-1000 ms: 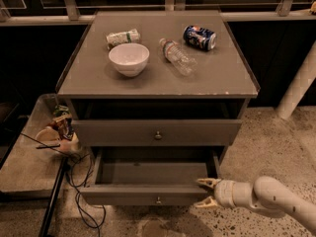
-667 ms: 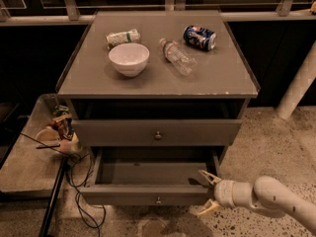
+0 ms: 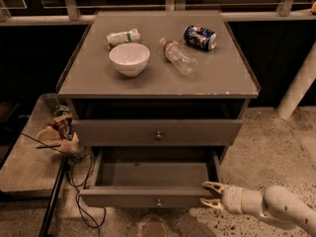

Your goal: Open middle drawer

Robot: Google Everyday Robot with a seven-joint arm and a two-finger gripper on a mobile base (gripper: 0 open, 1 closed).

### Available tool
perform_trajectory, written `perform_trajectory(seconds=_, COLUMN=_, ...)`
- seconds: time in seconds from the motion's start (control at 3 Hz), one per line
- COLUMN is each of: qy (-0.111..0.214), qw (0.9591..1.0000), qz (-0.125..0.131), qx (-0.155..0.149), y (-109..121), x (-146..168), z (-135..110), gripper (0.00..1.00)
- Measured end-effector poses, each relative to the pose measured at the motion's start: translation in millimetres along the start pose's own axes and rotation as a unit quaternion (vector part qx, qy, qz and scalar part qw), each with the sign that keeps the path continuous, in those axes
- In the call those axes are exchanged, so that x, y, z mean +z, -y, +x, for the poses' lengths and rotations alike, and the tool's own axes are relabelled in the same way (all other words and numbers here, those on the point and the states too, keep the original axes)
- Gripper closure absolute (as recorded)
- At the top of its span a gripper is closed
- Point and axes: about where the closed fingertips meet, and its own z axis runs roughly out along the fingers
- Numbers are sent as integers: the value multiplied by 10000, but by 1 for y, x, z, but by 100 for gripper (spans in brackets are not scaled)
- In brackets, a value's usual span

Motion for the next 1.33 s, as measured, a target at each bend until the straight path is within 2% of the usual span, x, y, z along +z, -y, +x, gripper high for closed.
perform_trajectory(seconds=0.33, qy=17, qw=10000, qz=20, qx=2, y=-1, x=-3, z=-1, gripper=83)
perform_trajectory(seconds=0.67, qy=58, qw=10000, qz=25, qx=-38, y=-5, x=-7, z=-5, gripper=100)
perform_trajectory(seconds=1.0, qy=94, qw=9995, qz=-64, qx=-307, y=-36, x=-24, z=-13, gripper=100)
perform_trajectory(seconds=1.33, qy=94, qw=9995, qz=-64, qx=-307, y=-34, x=-24, z=-15, gripper=100)
